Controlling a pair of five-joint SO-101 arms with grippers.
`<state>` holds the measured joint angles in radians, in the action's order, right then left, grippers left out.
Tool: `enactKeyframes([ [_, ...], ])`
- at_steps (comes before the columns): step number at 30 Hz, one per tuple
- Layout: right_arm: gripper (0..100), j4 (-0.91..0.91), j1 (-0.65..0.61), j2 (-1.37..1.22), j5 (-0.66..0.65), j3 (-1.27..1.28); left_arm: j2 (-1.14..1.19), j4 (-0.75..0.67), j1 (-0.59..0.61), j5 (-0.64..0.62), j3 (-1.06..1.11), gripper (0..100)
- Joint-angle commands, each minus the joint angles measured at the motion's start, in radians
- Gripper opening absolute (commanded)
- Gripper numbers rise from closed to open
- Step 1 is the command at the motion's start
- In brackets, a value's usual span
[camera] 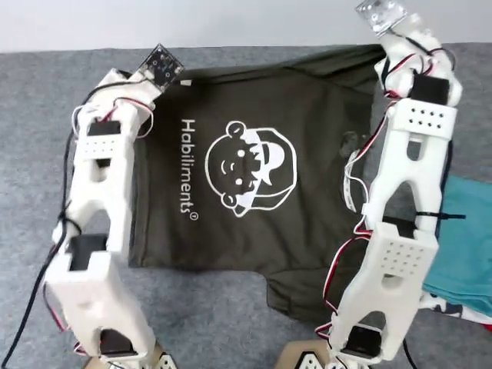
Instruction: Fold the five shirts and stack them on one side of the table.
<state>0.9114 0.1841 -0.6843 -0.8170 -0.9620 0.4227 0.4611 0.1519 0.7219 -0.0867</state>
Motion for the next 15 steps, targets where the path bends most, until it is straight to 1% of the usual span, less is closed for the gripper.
enactKeyframes([
  [1, 1.1, -0.084, 0.004, 0.008, 0.002, -0.014, 0.075, 0.071, 0.000, 0.002, -0.209, 1],
  [6, 1.1, -0.154, -0.001, 0.005, 0.002, -0.014, 0.184, 0.189, -0.009, 0.002, -0.412, 1],
  [9, 1.1, -0.140, -0.010, 0.005, 0.002, -0.014, 0.216, 0.278, -0.011, 0.002, -0.486, 1],
  [11, 1.1, -0.087, -0.019, 0.007, -0.012, -0.014, 0.224, 0.350, -0.011, 0.002, -0.519, 1],
  [15, 1.1, 0.104, -0.031, 0.010, -0.069, -0.015, 0.224, 0.529, -0.005, 0.006, -0.572, 1],
])
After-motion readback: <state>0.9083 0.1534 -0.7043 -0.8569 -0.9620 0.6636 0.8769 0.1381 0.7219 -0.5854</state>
